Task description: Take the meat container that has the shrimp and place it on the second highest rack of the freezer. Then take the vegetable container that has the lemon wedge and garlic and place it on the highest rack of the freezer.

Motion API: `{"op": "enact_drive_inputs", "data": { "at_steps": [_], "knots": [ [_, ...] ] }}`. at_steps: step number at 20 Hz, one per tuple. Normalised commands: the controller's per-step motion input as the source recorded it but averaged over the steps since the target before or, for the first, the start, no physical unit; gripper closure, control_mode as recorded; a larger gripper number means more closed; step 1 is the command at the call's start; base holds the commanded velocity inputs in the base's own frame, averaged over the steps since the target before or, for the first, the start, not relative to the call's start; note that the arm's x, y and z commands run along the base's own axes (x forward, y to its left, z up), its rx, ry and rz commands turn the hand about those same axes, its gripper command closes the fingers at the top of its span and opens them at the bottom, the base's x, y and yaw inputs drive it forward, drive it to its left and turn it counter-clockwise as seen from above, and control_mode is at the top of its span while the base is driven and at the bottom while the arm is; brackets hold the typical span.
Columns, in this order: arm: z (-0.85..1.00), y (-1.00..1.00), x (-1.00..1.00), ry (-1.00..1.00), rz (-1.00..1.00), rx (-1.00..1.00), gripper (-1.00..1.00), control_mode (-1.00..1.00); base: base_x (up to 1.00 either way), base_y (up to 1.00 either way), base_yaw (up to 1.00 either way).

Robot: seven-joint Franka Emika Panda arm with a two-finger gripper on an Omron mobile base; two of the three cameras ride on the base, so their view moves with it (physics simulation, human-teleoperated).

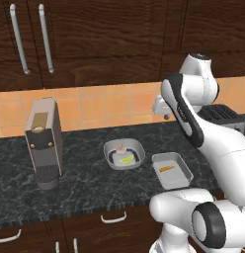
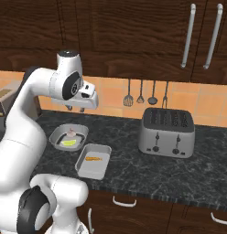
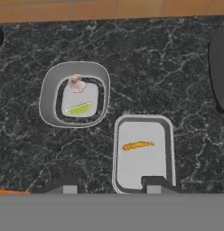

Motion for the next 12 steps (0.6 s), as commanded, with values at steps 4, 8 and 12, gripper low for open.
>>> {"op": "enact_drive_inputs", "data": {
  "at_steps": [4, 8, 12],
  "knots": [
    [0.0, -0.01, -0.17, 0.02, -0.04, 0.0, -1.0, -1.0, 0.0, 0.0, 0.0],
    [-0.21, -0.37, -1.0, 0.03, -0.26, 0.03, -1.0, -1.0, 0.0, 0.0, 0.0],
    [-0.39, -0.35, -0.97, 0.0, -0.42, 0.03, -1.0, -1.0, 0.0, 0.0, 0.0]
  ]
}}
